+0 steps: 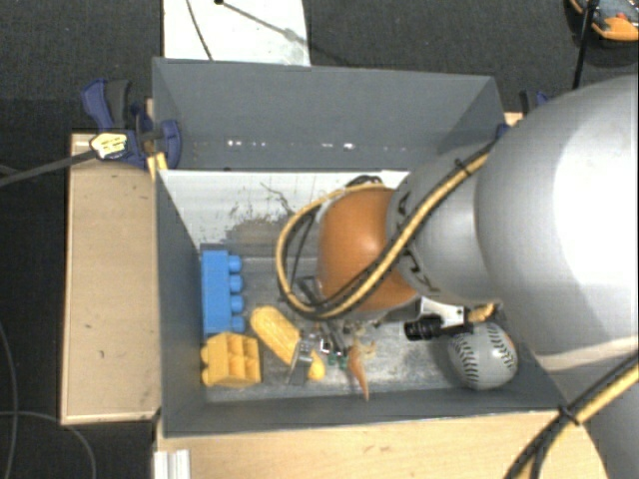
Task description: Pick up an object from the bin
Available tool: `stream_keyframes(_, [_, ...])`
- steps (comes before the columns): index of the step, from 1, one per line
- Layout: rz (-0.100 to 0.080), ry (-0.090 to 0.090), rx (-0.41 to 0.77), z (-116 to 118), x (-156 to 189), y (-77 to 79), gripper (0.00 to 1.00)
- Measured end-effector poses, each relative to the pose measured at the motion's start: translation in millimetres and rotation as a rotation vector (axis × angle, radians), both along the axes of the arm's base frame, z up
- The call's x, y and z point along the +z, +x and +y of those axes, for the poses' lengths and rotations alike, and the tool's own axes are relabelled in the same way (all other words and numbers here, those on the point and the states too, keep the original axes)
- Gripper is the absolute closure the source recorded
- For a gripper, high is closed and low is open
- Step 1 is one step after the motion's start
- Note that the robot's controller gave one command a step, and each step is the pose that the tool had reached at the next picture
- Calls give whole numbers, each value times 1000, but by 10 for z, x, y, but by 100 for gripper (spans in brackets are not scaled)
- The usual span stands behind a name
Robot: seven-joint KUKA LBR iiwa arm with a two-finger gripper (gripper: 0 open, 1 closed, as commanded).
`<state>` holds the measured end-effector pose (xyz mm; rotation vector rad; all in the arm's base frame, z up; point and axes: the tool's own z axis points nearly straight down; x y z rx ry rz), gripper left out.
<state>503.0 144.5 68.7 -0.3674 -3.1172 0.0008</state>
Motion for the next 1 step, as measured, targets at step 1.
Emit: stream_keyframes(1, [-6, 1, -239, 93, 16, 52, 100])
